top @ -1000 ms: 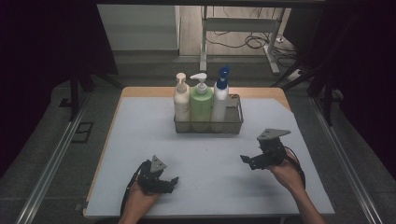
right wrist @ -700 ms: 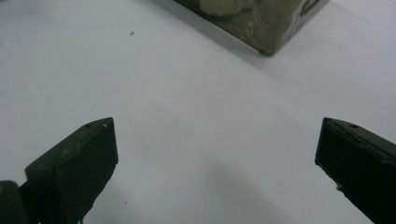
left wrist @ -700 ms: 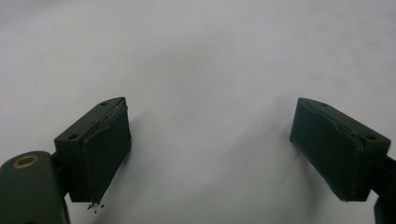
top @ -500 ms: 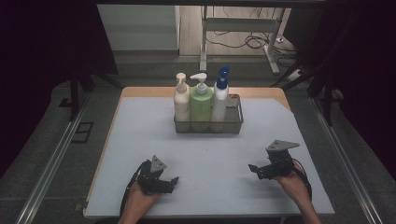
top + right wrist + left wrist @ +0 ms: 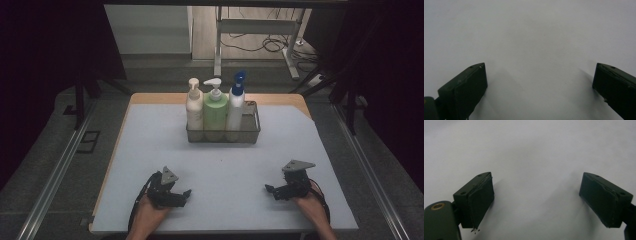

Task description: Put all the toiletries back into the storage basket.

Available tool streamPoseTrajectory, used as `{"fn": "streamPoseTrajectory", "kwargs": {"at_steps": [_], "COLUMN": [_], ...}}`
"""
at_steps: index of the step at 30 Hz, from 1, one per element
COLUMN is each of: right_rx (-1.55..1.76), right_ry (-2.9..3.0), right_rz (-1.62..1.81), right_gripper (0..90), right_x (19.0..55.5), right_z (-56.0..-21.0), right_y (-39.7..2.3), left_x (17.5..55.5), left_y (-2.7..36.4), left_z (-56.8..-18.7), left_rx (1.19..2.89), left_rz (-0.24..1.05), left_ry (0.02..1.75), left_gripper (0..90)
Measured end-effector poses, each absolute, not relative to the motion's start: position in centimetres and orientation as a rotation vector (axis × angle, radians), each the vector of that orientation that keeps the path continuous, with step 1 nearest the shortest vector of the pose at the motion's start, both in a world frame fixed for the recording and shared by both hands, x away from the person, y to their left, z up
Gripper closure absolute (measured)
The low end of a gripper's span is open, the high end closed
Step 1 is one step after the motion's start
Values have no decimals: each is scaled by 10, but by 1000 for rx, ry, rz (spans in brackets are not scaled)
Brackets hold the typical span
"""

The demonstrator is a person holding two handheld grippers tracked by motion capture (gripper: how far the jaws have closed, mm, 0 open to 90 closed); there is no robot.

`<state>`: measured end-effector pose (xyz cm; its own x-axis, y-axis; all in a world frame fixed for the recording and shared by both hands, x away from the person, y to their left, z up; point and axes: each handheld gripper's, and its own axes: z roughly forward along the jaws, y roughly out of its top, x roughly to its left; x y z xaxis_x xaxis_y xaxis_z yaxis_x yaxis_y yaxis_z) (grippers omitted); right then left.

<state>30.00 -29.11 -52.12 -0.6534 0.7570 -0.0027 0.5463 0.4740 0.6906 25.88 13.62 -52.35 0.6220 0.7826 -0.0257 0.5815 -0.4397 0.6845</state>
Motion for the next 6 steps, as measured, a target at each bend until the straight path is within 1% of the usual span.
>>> {"fn": "streamPoseTrajectory", "kwargs": {"at_steps": [6], "right_rx": [1109], "right_ry": [2418], "right_rz": [970], "right_gripper": [0], "right_x": [300], "right_z": [-522], "right_y": [-292], "left_x": [259], "left_y": [136], "left_z": [-523], "left_rx": [2179], "left_rz": [388], "left_ry": [1066], "left_gripper": [122]}}
